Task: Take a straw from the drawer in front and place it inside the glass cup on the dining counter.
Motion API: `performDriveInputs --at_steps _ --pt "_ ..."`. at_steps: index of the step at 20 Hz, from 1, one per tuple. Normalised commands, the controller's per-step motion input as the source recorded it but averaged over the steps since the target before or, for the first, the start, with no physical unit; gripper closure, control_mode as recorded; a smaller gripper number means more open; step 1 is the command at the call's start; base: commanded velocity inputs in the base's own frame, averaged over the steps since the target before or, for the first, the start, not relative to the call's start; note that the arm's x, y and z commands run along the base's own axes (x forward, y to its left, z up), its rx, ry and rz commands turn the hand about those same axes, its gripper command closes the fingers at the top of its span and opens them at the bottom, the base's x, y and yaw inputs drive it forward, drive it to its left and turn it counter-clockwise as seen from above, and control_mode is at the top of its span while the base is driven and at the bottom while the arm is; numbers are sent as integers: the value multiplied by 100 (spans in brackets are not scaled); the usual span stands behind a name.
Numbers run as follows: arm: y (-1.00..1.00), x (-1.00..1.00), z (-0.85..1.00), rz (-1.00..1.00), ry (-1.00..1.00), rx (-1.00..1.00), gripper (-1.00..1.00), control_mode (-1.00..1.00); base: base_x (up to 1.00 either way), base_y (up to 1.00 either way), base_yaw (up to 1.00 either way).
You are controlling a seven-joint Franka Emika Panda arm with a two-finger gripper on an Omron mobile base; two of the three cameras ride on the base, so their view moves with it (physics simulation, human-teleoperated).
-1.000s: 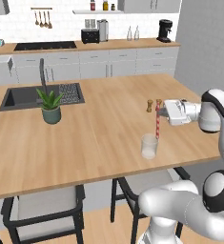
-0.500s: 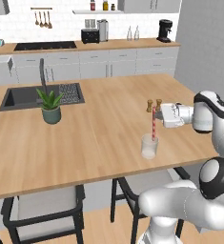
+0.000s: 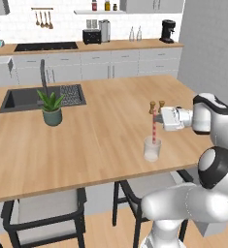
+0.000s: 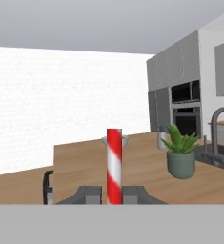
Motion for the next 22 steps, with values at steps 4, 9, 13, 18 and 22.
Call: performDriveInputs --at_steps 4,9,13,18,22 --pt "0 20 -10 0 0 0 100 -100 0 0 0" --pt "-4 16 -8 0 0 0 100 -100 0 0 0" --pt "-8 3 -14 -2 0 0 100 -100 0 0 0" --pt "-9 16 -16 -2 0 0 100 -100 0 0 0" --pt "-7 23 -17 -2 0 0 100 -100 0 0 0"
